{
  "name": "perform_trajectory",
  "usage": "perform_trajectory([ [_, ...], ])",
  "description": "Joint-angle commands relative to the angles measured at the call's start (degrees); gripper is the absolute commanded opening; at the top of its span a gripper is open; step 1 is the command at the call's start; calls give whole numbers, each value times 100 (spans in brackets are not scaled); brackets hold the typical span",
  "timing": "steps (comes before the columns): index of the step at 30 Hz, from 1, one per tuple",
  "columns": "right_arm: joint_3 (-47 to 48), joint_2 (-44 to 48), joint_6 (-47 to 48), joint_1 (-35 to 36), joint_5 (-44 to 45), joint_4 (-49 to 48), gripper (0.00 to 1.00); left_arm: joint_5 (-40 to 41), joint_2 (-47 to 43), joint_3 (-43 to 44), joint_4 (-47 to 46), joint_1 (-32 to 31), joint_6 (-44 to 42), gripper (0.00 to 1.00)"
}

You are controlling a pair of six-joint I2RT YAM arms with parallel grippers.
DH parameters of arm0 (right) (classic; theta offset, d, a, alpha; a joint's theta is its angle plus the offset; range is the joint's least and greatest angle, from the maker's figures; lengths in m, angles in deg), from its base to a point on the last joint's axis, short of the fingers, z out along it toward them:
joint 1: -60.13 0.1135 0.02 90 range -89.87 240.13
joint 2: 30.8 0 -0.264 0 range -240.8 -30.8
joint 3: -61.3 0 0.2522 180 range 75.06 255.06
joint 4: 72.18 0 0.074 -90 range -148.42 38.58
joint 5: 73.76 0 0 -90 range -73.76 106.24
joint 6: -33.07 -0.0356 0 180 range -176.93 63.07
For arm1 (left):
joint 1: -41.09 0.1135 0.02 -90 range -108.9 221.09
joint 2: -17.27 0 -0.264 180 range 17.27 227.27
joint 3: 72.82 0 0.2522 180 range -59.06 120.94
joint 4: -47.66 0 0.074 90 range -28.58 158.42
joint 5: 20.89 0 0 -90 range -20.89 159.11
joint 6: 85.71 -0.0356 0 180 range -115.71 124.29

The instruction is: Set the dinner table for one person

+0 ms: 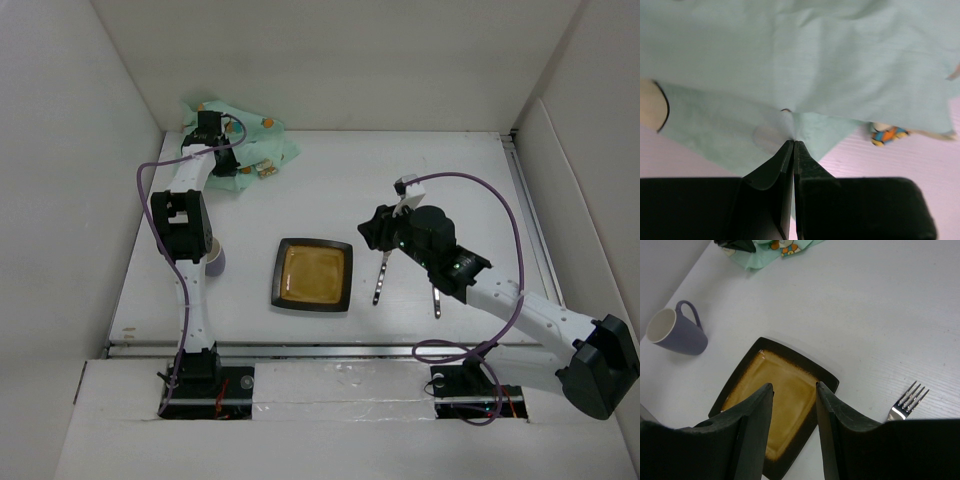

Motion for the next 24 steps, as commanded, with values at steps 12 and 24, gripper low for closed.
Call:
perform_trajectory([
  [12, 633, -389, 79, -324, 667, -90, 45, -2364, -1160, -178, -2558, -2135, 1966, 0],
  [24, 747, -1090, -281, -1247, 685, -142, 53, -1909, -1201, -491, -2101, -2295, 1554, 59],
])
